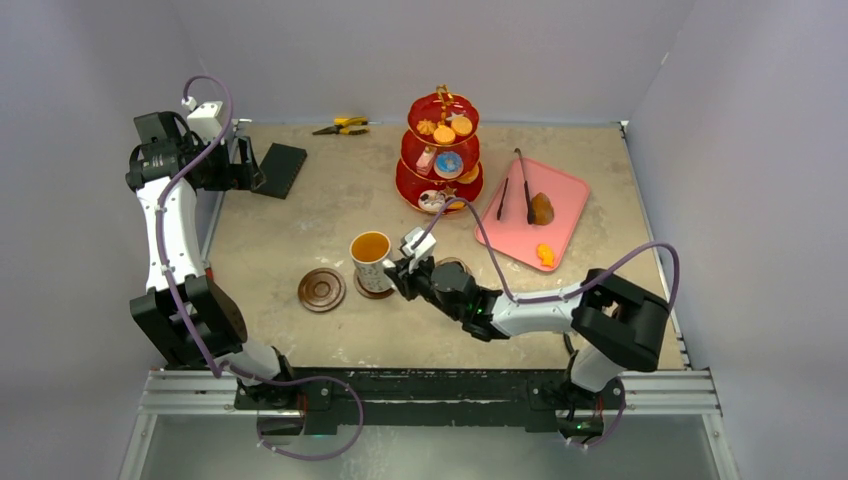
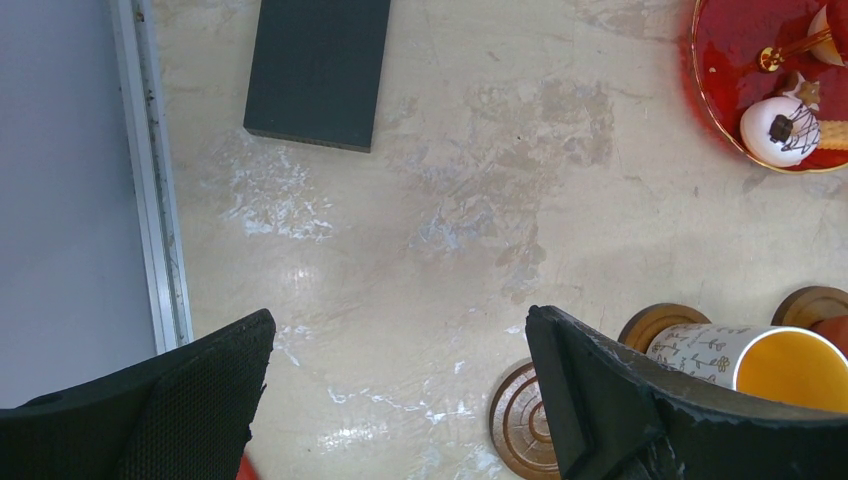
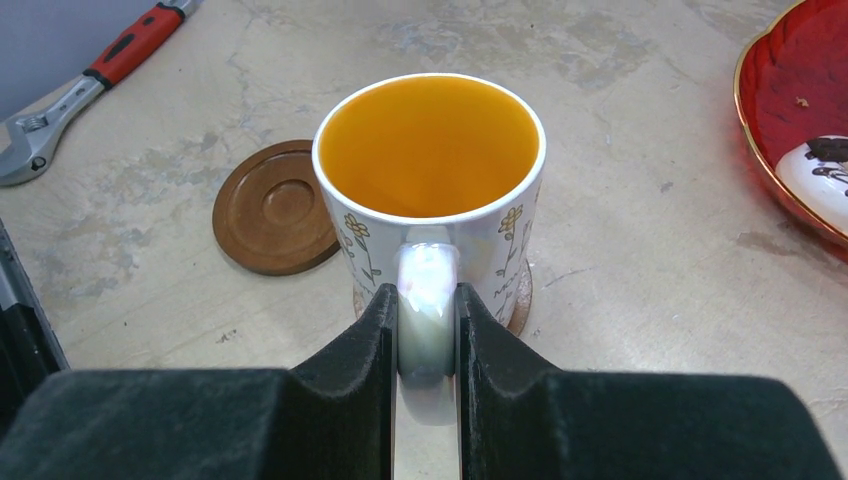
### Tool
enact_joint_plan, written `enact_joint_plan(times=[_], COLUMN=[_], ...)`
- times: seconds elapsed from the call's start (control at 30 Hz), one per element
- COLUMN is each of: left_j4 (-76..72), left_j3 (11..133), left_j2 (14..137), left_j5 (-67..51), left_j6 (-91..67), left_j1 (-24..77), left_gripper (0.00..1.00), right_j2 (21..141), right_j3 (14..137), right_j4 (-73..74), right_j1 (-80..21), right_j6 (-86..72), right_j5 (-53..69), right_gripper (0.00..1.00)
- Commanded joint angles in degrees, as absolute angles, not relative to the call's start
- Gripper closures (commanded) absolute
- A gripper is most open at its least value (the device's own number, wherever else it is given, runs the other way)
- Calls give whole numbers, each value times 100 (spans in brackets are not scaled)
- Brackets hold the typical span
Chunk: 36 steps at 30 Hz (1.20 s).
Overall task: Serve the afternoon tea
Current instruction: Place the cup on the coaster, then reset both arms
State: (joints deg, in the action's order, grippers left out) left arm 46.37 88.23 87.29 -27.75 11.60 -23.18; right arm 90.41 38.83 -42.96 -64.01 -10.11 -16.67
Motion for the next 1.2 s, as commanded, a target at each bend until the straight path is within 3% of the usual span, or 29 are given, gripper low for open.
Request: enact_joint_plan(times=[0.0,0.47,0.53,0.63,0.77,0.83,0.87,1.03,1.17], left_j4=[4590,4581,4594,4619,4632,4617,4608,4282,3650], left_j3=[8780,8785,8788,8781,8750,8720,8694,8345,7703], left_j2=[8517,8556,8552,8543,8545,8547,8544,8526,8587], left_j5=[-2883,-2939,-2957,-2986,-3001,-3020,-3031,-3235,-3523], left_j6=[1197,1204,1204,1204,1204,1194,1201,1063,959], left_j1=[-2360,-2359,-2364,-2359,-2362,-2360,-2359,-2364,-2258], left_gripper=[3,3,3,3,3,3,3,3,1], right_j2=[9200,9431,9443,9437,9286,9100,8973,8028,6917], right_j3=[3823,3530,3524,3548,3623,3702,3739,3858,3555], right_j4=[-5578,-5661,-5643,-5609,-5431,-5191,-4956,-4173,-3513], right_j1=[-6473,-6731,-6732,-6732,-6732,-6732,-6732,-6468,-5317], right_j6=[-1116,-897,-896,-918,-953,-991,-1073,-1308,-1862], right_j5=[-1669,-2175,-2173,-2218,-2369,-2414,-2359,-2562,-2170], right_gripper=[100,98,85,57,31,8,2,1,1])
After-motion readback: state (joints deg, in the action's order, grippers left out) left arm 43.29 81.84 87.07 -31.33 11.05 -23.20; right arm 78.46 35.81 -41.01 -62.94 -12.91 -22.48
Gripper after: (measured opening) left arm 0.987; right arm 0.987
